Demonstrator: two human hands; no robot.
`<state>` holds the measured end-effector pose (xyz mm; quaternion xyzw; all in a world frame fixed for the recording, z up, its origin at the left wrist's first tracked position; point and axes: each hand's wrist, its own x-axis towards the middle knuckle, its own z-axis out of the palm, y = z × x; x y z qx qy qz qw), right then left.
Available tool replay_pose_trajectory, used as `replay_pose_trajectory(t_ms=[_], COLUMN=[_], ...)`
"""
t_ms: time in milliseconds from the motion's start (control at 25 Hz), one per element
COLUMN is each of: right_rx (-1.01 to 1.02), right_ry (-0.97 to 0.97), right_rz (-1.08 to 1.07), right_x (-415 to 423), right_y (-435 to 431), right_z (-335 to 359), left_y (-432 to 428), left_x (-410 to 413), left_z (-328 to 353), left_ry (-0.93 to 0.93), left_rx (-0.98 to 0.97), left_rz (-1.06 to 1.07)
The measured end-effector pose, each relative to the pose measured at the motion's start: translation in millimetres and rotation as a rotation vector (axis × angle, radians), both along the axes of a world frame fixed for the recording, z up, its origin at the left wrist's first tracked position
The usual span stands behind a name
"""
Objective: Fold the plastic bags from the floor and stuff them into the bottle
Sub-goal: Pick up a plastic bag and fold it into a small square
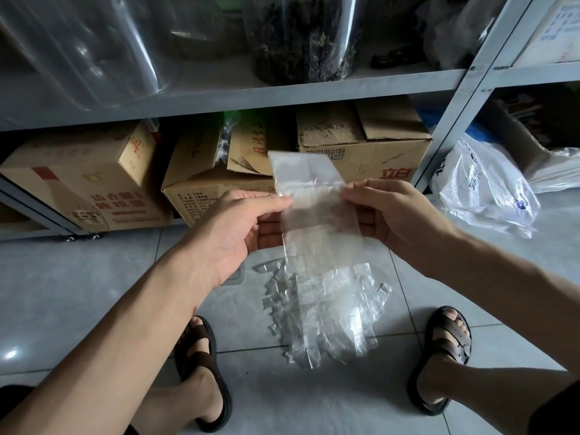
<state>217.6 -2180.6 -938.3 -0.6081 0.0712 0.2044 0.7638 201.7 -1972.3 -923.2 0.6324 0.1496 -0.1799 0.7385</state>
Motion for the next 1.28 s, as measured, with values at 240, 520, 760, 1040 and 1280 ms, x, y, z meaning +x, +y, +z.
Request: replay_pose_trajectory(t_ms=[240,520,760,1040,1280], right_rx=[-0.051,-0.041,0.01,-0.005,-0.07], right_ry=[-0.027,-0.041,-0.07,-0.112,-0.176], right_rz=[0.042,0.093,0.077,0.114,0.138], right_x=[-1.1,0.5,3.7,4.9,5.5], right_y=[-0.5,-4.3,-6.4,-10.9,-13.7], right_z=[2.5,2.9,3.8,2.3,-1.1], left_y=[-1.8,2.3,3.7,4.6,4.7], left_x=[-0.9,2.5,2.5,2.2,2.8], left_z=[-0.8,-0.4,0.6,-1.3,-4.2], left_ry=[-0.047,-0.052,-0.071,-0.1,-0.124], left_rx=[0.068,0.081,-0.003,-0.046,0.02], left_rz=[-0.005,-0.029,-0.017,-0.094,-0.135])
